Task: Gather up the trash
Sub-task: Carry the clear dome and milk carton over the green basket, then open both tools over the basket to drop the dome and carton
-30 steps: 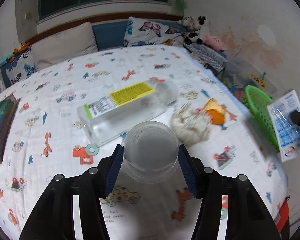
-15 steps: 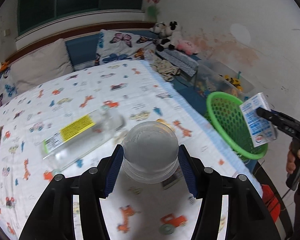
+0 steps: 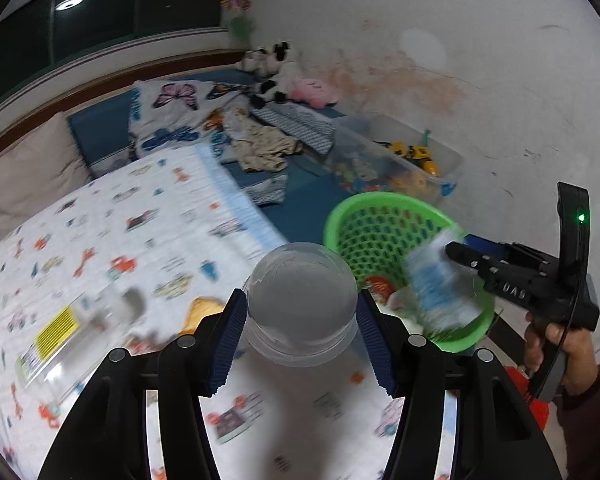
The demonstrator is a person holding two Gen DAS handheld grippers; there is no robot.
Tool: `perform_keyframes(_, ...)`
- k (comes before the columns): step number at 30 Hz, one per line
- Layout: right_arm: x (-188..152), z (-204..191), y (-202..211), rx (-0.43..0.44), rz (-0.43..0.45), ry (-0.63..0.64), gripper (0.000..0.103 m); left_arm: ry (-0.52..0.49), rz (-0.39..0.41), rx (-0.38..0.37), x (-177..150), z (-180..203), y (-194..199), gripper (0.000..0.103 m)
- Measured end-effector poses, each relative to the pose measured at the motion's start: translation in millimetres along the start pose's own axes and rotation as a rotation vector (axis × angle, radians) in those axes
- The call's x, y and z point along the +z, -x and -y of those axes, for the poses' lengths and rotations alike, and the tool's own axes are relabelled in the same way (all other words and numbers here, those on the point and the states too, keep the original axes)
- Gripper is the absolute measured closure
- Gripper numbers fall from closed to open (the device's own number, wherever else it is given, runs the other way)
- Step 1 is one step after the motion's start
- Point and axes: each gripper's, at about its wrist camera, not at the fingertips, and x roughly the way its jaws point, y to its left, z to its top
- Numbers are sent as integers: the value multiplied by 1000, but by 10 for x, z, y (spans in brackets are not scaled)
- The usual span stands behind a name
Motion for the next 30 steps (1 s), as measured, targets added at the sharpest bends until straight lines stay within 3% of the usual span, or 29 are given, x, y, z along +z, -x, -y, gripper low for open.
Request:
perform_keyframes(10,-67,121,286,-7,52,-15,42,-43,-30,-76,200,473,-373,48)
perform_keyframes(21,-154,145,517,3,91,-31,31,-71,-92,-96,220,776,-718,48)
perform_keyframes(25,-186,161,544,16,93,-48,30,-73,-107,-97,200,838,-778,38)
perform_keyframes(30,-207,154,553,21,91,-49,30,-71,-108,-108,169,834,-770,37)
